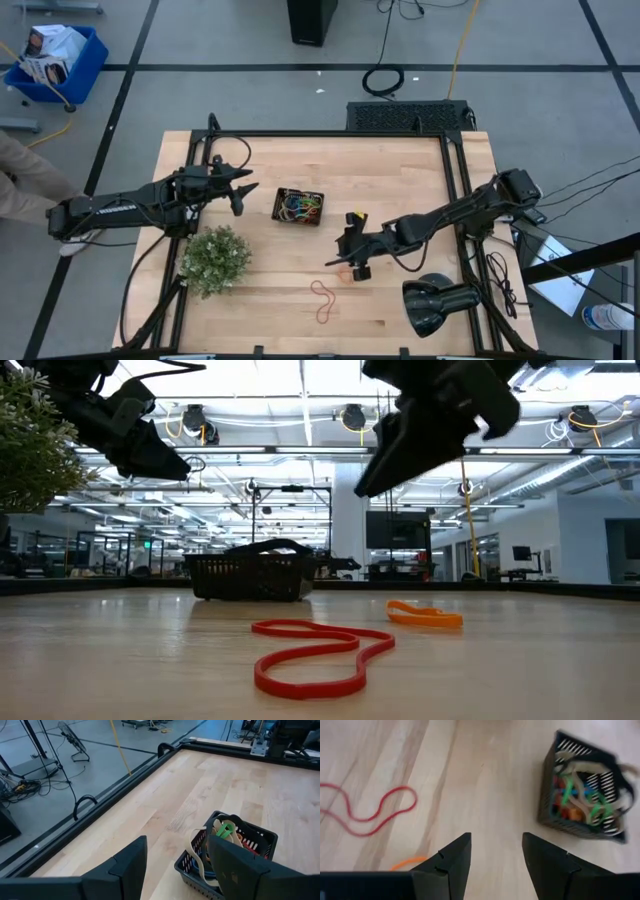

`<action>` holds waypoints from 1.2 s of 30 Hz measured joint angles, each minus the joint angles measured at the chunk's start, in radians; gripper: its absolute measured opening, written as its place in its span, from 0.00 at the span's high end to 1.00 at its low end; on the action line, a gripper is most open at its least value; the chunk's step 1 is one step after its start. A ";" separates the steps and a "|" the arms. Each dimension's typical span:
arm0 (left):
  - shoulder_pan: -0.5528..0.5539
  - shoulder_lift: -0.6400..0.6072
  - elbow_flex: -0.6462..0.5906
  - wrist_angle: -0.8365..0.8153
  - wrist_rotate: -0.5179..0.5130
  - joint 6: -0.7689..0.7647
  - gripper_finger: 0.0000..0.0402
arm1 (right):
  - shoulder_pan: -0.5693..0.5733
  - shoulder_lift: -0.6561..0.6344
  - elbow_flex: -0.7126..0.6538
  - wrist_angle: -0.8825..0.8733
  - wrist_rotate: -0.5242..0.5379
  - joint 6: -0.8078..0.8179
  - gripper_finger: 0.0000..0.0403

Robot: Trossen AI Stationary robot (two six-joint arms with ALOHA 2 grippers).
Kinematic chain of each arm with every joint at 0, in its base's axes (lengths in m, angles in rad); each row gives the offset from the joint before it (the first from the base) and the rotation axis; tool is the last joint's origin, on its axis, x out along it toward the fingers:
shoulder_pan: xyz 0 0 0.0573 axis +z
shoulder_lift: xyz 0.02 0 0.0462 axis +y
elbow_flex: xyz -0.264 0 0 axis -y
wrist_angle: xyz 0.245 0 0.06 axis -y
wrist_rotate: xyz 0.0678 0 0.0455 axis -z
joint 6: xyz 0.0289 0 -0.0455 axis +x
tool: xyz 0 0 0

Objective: Pick and place rubber bands into bin
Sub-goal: Put the orange rubber band into the black bin

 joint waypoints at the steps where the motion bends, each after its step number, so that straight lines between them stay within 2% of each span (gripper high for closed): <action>1: 0.000 0.000 0.000 0.000 0.000 0.000 0.46 | 0.001 0.007 0.000 -0.007 -0.001 0.010 0.57; 9: 0.000 0.000 0.000 0.000 0.000 0.004 0.46 | 0.004 0.096 -0.001 0.009 -0.087 0.035 0.57; 13: 0.000 0.000 0.000 0.000 0.000 0.004 0.46 | 0.011 0.096 -0.001 0.009 -0.078 0.066 0.57; 20: 0.000 0.000 0.000 0.000 0.000 0.005 0.46 | 0.014 0.095 -0.009 0.011 -0.078 0.232 0.57; 36: 0.000 0.000 0.000 0.000 0.000 0.005 0.46 | 0.012 0.095 -0.064 0.028 -0.078 0.230 0.57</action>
